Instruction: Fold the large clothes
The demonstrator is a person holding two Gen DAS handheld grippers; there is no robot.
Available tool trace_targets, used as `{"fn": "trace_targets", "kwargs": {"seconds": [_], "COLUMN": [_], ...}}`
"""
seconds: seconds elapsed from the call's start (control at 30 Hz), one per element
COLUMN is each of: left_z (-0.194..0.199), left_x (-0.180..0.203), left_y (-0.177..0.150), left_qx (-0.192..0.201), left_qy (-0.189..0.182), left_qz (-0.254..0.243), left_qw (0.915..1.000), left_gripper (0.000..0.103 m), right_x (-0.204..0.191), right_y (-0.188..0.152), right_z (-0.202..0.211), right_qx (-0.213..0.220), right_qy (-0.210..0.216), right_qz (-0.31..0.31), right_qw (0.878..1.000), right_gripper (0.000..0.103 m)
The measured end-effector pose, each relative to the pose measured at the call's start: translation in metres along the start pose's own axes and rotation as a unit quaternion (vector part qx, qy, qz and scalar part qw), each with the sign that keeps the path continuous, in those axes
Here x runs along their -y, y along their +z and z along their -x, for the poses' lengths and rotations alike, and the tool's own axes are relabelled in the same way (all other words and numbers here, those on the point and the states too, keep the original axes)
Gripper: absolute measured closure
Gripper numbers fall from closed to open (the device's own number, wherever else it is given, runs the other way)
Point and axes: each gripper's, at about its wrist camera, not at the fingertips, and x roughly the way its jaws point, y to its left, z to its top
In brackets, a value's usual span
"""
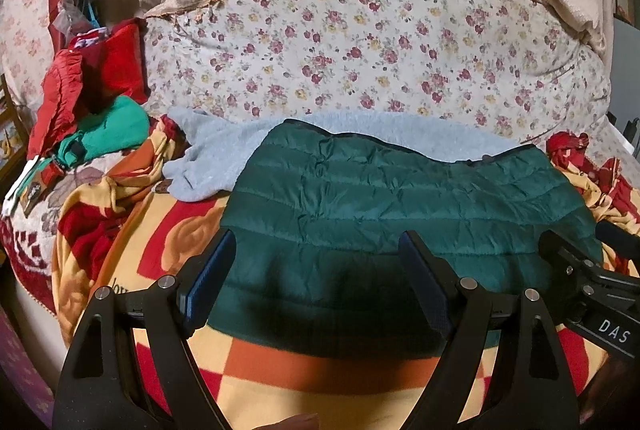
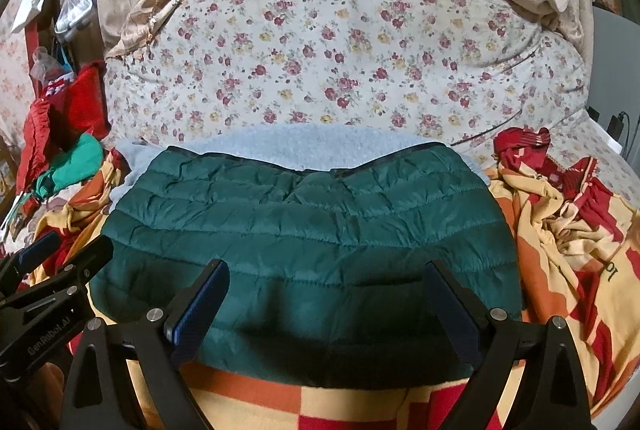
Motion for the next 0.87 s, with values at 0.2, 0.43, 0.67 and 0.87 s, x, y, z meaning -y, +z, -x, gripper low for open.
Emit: {"fn": "trace_targets", "kwargs": {"seconds": [0.2,0.43,0.67,0.87], "left_z": [-0.018,-0.037,-0.051,-0.057], "left_x": [0.003,0.003,0.004,0.007], "left_y": [0.008,0.015,0.02,0.022], "left_qx": [-0.009,-0.018,-0.026,-0.016], "left_qy": [-0.004,-0.002,0.0,-0.003], "left_qz": [0.004,0.004,0.003,-0.013], "left_qw": [0.9999,0.9998,0.9997,0.9998], "left_gripper": [0.019,0.019,0.019,0.019], "right_x": [0.0,0.001,0.003,0.007], "right_y": [0.008,0.014,0.017,0.018], "right_z": [-0.014,-0.029,-0.047,-0.055], "right_qx": [-0.002,-0.008,-0.021,-0.024], "right_qy": [0.002,0.003,0.004,0.018], "right_qz": [0.005,0.007,0.005,0.004], "right_qw": [1.0,1.0,1.0,1.0], "right_gripper": [0.007,0.007,0.007,0.007]}}
